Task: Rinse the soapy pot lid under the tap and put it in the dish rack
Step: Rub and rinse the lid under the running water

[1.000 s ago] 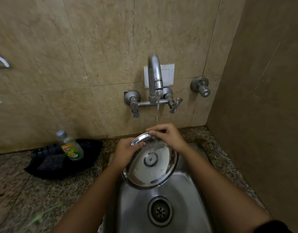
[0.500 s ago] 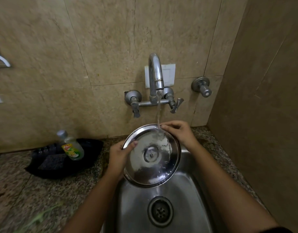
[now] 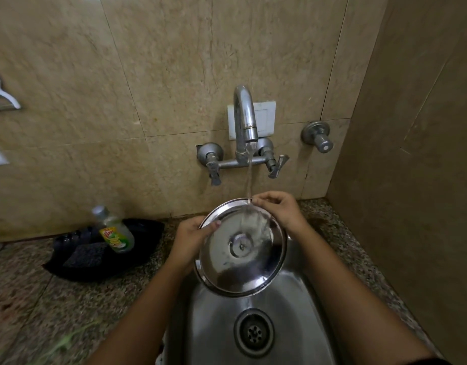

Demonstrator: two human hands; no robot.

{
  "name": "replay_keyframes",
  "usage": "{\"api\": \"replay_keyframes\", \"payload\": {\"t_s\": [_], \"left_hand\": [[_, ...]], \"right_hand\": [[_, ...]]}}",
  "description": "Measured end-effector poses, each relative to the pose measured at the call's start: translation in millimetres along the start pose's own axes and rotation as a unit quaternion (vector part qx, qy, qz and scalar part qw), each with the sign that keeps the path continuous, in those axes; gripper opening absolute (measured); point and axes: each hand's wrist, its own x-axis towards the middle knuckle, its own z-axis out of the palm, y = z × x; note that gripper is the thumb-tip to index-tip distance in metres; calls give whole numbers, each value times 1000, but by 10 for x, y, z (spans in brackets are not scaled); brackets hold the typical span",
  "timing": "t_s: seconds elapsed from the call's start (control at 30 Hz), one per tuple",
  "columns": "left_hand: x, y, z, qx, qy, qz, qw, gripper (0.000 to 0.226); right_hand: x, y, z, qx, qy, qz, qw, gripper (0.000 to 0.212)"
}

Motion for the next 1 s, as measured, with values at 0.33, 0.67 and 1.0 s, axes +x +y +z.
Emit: {"api": "replay_keyframes", "payload": {"t_s": [0.33,0.67,1.0], "left_hand": [[-18,28,69,61,-26,-5,998,10],[37,130,140,65,-78,4,995,11],[67,126,175,84,-124,-11,989,15]], "right_hand": [[-14,39,72,-24,-28,-4,999,9],[-27,-93,300,-80,-83,-48,992,11],[-42,-67,399,-70,-113,-65,989,10]]}}
